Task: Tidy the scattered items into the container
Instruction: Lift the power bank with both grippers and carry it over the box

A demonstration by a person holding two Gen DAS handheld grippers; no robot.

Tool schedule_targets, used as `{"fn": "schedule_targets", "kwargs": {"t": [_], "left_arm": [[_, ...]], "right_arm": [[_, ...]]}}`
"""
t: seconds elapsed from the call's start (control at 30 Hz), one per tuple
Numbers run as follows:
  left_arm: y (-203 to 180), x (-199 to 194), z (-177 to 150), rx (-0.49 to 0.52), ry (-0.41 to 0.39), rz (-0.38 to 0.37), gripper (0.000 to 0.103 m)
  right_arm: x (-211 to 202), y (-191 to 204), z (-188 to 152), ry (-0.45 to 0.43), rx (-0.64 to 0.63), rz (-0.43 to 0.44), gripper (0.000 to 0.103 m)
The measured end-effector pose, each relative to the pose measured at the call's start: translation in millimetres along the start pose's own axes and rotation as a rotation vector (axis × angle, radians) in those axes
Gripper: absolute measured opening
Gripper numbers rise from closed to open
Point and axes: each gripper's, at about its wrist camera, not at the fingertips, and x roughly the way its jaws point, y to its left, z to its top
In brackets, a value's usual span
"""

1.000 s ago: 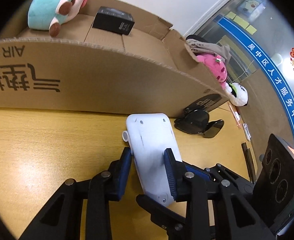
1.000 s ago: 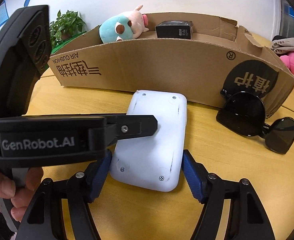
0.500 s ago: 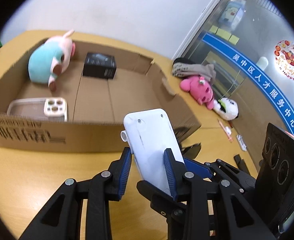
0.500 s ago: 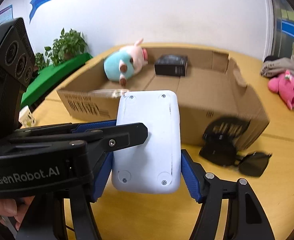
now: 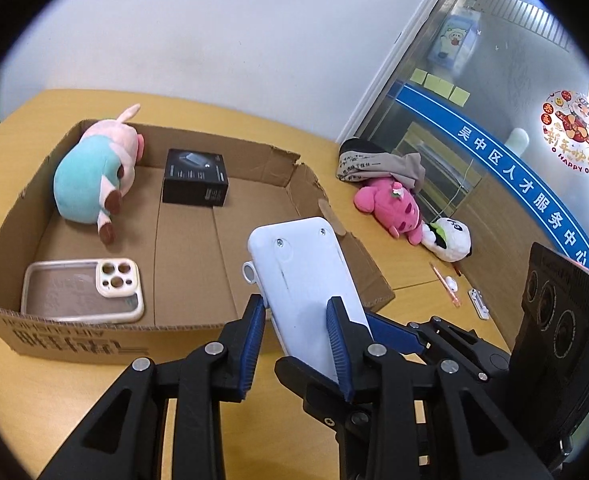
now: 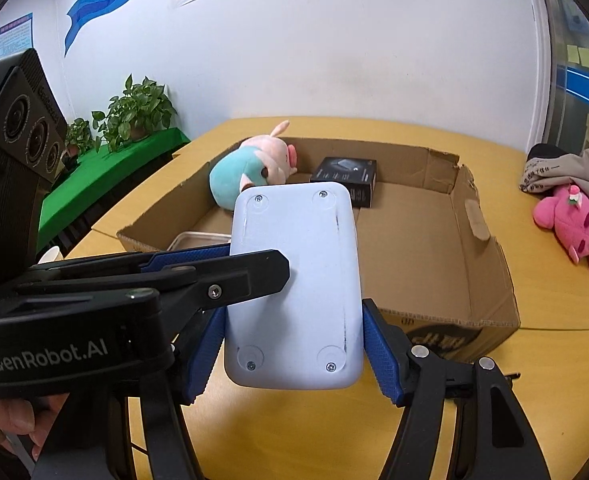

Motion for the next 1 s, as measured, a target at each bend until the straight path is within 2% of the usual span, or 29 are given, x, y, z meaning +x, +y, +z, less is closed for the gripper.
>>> {"fn": "schedule_targets", "kwargs": {"t": [0.47,1.0], "left_arm": [[2,-5,43,0.041,-0.066,-0.018,0.030],[25,24,67,0.038,-0.021,-0.009,0.030]], "right_arm": [[2,-4,46,-0.056,-0.001,0.001,0.071],[38,-16,69,-0.030,0.032,0.006,0.071]]}}
